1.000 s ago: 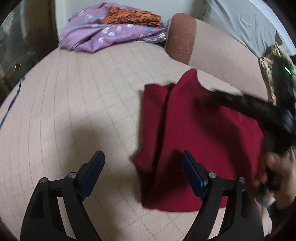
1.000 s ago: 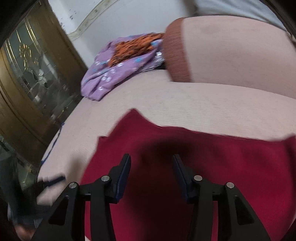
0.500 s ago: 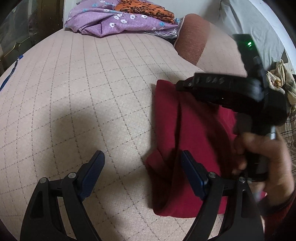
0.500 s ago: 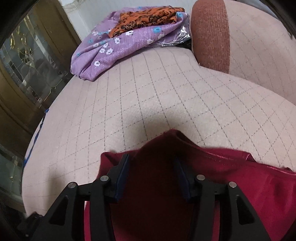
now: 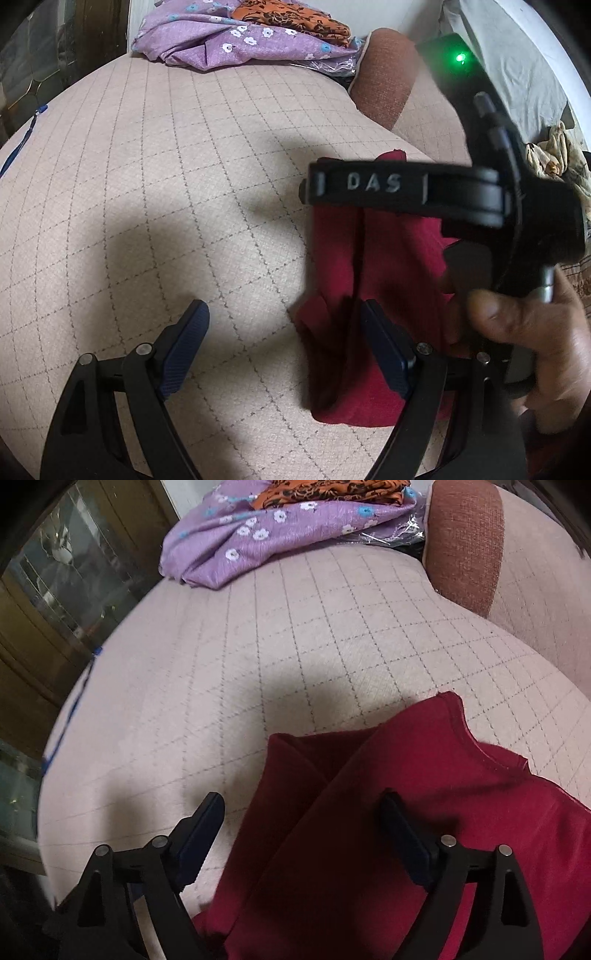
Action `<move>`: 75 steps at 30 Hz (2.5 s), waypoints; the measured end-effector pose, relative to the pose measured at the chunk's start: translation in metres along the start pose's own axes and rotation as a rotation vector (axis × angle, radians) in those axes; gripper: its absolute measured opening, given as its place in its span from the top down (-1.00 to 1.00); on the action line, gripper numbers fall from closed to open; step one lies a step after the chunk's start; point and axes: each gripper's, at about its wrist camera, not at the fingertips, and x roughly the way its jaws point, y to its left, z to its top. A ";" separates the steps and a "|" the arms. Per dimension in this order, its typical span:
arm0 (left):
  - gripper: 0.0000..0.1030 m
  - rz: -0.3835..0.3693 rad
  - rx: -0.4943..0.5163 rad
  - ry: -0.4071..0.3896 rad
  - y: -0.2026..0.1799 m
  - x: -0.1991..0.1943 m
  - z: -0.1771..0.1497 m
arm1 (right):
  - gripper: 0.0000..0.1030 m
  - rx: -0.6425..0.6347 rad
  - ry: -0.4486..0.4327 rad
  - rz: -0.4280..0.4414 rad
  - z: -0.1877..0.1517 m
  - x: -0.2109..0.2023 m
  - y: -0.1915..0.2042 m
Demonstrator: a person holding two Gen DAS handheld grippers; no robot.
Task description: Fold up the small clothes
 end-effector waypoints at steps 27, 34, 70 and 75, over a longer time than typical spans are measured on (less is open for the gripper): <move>-0.67 -0.121 0.054 -0.037 -0.016 0.009 0.008 | 0.57 0.131 -0.103 0.242 -0.015 -0.026 -0.054; -0.67 -0.278 0.064 0.005 -0.024 0.019 0.009 | 0.60 0.165 -0.099 0.279 -0.016 -0.025 -0.061; 0.03 -0.145 0.239 -0.082 -0.060 -0.002 -0.013 | 0.51 0.073 -0.043 0.179 -0.020 -0.029 -0.050; 0.03 -0.141 0.228 -0.074 -0.057 0.001 -0.012 | 0.51 0.081 -0.052 0.190 -0.022 -0.029 -0.051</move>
